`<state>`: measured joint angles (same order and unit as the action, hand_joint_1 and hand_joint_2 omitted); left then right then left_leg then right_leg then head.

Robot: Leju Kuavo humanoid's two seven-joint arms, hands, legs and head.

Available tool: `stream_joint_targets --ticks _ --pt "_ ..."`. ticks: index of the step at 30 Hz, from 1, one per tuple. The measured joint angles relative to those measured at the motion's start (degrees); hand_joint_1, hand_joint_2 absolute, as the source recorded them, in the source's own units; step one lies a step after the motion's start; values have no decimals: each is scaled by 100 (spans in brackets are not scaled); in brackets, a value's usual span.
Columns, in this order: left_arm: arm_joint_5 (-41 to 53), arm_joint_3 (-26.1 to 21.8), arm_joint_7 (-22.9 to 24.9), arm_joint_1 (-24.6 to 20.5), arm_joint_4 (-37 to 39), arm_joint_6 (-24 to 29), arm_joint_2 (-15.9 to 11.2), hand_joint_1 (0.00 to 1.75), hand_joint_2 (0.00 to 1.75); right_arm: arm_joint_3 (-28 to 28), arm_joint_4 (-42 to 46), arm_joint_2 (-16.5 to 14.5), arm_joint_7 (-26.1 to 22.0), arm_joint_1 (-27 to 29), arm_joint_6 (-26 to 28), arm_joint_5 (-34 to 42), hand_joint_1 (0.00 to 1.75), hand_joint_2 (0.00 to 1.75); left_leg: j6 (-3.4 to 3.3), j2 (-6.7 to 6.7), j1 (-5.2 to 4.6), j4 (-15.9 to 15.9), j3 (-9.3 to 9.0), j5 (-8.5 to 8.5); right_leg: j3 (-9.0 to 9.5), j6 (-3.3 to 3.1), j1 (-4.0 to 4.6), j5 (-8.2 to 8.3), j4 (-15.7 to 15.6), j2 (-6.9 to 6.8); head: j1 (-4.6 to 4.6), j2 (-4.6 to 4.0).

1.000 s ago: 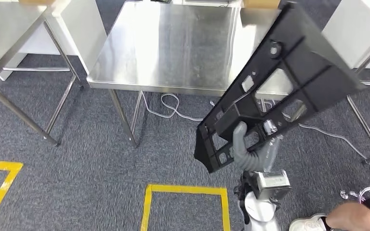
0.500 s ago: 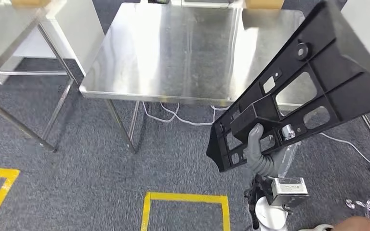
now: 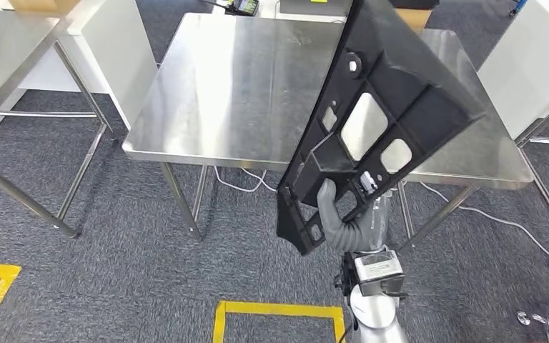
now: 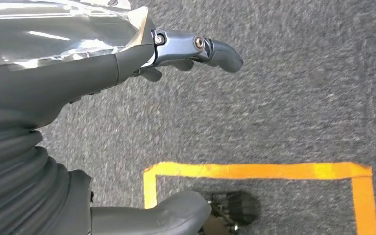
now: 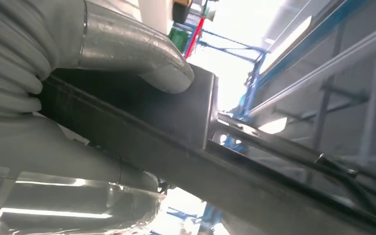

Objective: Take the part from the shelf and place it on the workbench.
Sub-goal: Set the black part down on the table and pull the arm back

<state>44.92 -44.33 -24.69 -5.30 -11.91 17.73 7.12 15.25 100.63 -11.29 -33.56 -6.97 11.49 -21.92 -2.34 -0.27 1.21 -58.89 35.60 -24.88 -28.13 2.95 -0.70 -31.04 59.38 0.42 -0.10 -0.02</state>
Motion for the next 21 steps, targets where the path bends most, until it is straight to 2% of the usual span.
stream_joint_targets --ticks 3,4,5,6,8,10,12,14,15,16,18,21 --pt "-20 -3 37 -30 0 51 5 0 175 111 -163 -1 28 -166 -27 -4 175 175 -78 -18 -71 -3 -99 -118 -665 -71 -5 -247 927 -12 24 0" --pt "-26 -3 46 -30 1 65 6 0 175 131 -211 0 45 -197 -27 -4 175 175 -95 -29 -96 -3 -149 -168 -840 -84 3 -321 1080 -13 26 0" --pt "-27 -4 53 -27 1 75 10 0 175 149 -254 1 59 -222 -27 -4 175 175 -108 -43 -123 -3 -213 -220 -919 -87 16 -311 1040 -13 28 0" --pt "-27 -4 57 -25 1 82 15 0 175 166 -288 1 67 -245 -27 -4 175 175 -120 -58 -152 -3 -293 -279 -901 -72 35 -186 799 -13 28 0" --pt "-27 -4 59 -18 1 86 30 0 175 196 -336 2 71 -284 -27 -4 175 175 -130 -84 -192 21 -452 -394 -739 -78 85 277 211 -12 16 0" --pt "-27 -5 61 -21 4 93 44 0 175 212 -386 2 75 -331 -27 -5 175 175 -107 -95 -184 70 -559 -461 -641 -174 140 536 -55 -24 7 0" --pt "-25 -6 62 -23 8 98 56 0 175 224 -424 1 85 -380 -24 -5 175 175 -56 -86 -170 94 -624 -459 -588 -291 177 528 -162 -32 27 0" --pt "-21 -6 56 -22 6 98 63 0 175 241 -435 -5 88 -410 -18 -4 175 175 1 -65 -171 -11 -610 -447 -434 -349 122 540 -314 -18 41 0" --pt "-19 -6 52 -27 5 98 67 0 175 250 -444 -7 84 -427 -10 -4 175 175 29 -54 -164 -172 -530 -455 -346 -372 85 532 -369 -17 35 0" --pt "-19 -5 50 -34 4 98 68 0 175 258 -453 -9 78 -439 -2 -4 175 175 50 -47 -158 -342 -437 -474 -273 -389 54 522 -416 -17 30 0" --pt "-18 -4 48 -44 4 98 71 0 175 266 -466 -8 70 -455 13 -4 175 175 74 -39 -145 -575 -304 -501 -220 -413 50 505 -442 -25 23 0" --pt "-18 -5 46 -44 4 98 71 0 175 268 -471 -8 67 -458 15 -4 175 175 77 -40 -143 -612 -280 -512 -216 -416 49 503 -443 -26 23 0"
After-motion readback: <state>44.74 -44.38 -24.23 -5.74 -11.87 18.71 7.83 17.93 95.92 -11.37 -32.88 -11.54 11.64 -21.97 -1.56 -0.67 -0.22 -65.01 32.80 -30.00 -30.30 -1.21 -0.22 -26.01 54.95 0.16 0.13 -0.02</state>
